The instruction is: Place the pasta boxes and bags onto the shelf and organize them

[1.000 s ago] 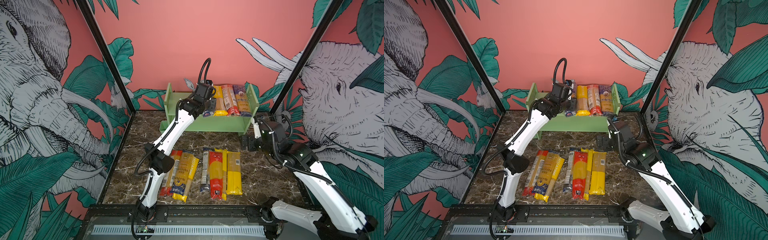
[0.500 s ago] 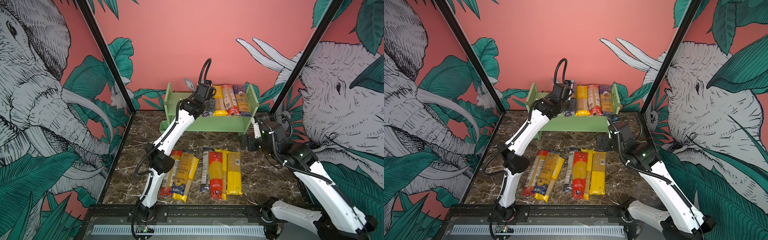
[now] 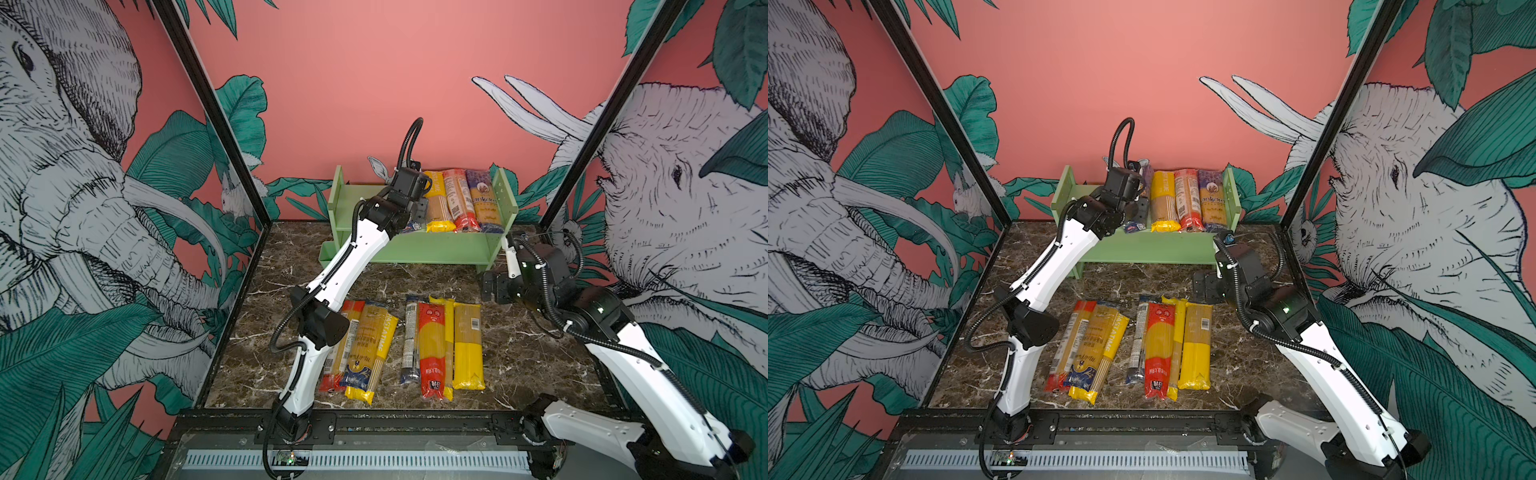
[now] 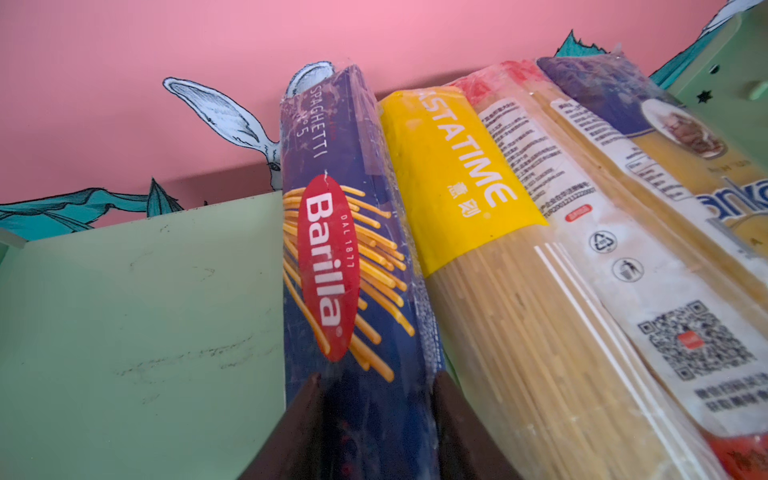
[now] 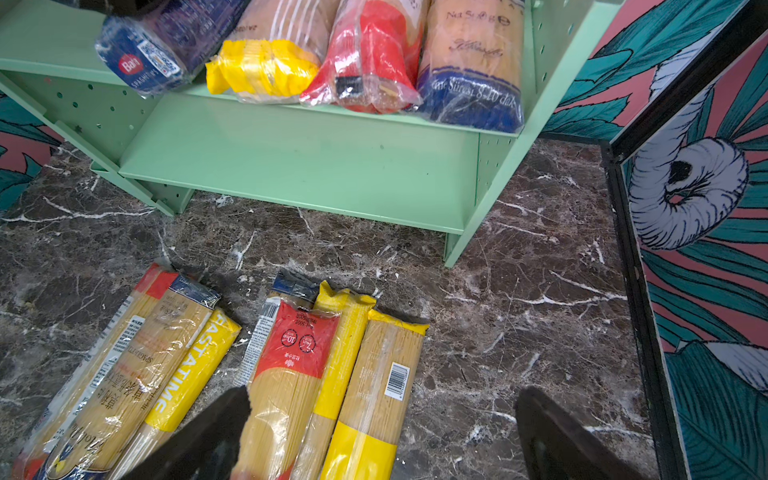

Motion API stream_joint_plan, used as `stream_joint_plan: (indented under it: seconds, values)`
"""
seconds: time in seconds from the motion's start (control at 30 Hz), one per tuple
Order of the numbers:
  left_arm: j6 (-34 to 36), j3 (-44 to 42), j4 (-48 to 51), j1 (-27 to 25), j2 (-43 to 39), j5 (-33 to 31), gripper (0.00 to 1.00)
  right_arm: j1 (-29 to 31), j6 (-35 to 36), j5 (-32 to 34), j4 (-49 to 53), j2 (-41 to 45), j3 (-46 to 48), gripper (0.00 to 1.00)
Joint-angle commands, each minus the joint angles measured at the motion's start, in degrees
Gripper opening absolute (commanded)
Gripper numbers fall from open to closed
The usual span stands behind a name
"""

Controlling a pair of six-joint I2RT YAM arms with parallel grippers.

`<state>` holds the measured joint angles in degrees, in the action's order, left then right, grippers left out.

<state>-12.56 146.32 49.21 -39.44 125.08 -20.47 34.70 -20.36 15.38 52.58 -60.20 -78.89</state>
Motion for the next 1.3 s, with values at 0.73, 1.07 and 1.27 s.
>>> stream_joint_plan:
  seconds: [0.73, 1.07, 1.27]
  values:
    - [-3.95, -1.1, 6.53, 2.99, 1.39, -3.1, 0.38, -0.51, -0.11, -0.87, -1.87, -0.01, 0.14, 0.99]
    - [-4.81, -1.95, 7.7, 3.46, 1.62, -4.26, 0.32, -0.6, -0.06, -0.59, -1.58, 0.44, 0.41, 0.99]
    - [-5.79, -8.47, 5.34, 4.11, -1.73, -4.09, 0.31, -0.6, -0.1, -0.99, -2.1, 0.46, 0.76, 0.99]
